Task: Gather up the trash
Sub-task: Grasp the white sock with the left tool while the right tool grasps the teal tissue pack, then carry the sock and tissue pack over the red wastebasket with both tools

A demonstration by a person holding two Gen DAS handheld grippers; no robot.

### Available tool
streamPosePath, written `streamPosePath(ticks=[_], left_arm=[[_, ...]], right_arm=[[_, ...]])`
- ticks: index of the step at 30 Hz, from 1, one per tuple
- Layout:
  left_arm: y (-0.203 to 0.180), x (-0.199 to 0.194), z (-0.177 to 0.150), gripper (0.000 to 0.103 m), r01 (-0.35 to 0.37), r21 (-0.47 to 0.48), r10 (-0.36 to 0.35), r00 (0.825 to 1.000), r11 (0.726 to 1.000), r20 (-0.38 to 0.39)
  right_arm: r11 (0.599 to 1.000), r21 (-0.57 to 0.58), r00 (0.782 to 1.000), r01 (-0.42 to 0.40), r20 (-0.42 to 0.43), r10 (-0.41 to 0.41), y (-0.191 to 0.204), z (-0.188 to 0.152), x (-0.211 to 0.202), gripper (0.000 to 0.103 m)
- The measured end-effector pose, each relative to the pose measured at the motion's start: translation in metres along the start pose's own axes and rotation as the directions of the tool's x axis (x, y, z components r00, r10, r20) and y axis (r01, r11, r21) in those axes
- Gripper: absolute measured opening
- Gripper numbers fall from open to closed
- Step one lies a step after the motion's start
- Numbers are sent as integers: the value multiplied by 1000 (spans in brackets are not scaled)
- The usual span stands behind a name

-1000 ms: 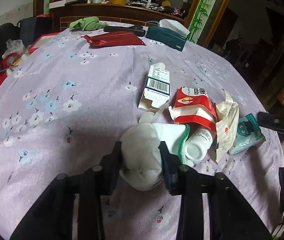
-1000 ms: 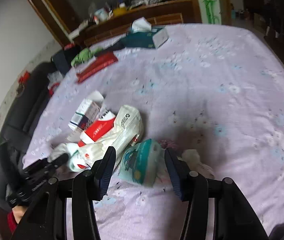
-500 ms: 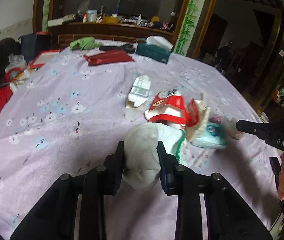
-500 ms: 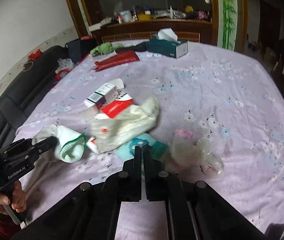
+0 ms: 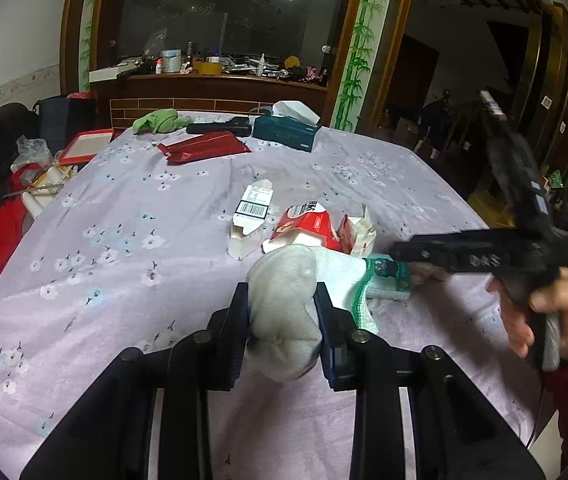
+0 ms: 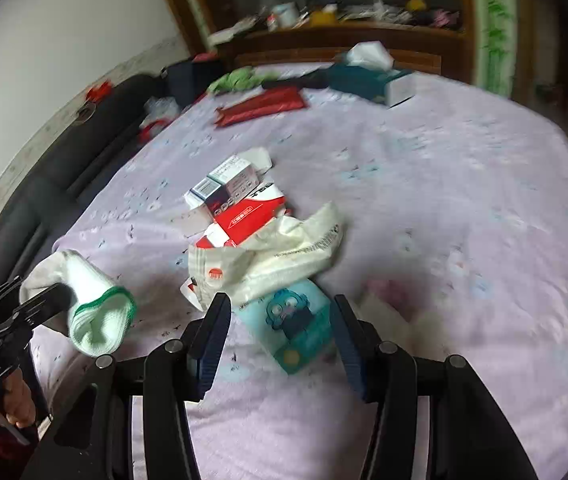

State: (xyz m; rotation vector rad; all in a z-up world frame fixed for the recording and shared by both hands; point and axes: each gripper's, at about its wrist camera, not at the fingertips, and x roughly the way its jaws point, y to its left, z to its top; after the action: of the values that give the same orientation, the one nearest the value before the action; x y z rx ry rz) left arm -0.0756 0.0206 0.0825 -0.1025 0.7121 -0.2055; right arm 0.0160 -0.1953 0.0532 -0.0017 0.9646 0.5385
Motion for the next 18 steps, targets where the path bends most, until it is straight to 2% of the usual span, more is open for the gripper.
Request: streamPosePath(ticks=[1,3,5,8,9,13,16,18], left_arm=[[1,0,0,29,-3,-1,3,1000,1000,-1],[4,2,-1,29,-9,-5,9,1000,1000,-6],[7,3,-2,29,-8,-10,8,1000,1000,-9],[11,7,-3,29,-7,-16,6,1000,1000,-13],[12,8,-4,29,-6,-17,6,1000,1000,-16],[12,11,-5,29,-17,-13,17,1000,1000,-16],[11,11,-6,29,-16,-17,15,1000,1000,-14],[10,11,-7,29,-14,-14,14,1000,1000,-14]], right_arm=[[1000,2,1000,-6,-7,6,-3,3,5,55],[997,2,994,-81,-70,81,-8,8,23,55],[997,-17,991,-72,-113,69,-7,6,34,56],[989,-124,983,-85,-171,63,12,-9,40,56],[985,-157,984,-73,-172,46,18,-14,38,56],[958,-282,983,59,-153,-106,43,-30,39,56],[939,-300,963,170,-150,-222,44,-32,46,56],[945,-274,962,180,-149,-227,40,-29,50,57]])
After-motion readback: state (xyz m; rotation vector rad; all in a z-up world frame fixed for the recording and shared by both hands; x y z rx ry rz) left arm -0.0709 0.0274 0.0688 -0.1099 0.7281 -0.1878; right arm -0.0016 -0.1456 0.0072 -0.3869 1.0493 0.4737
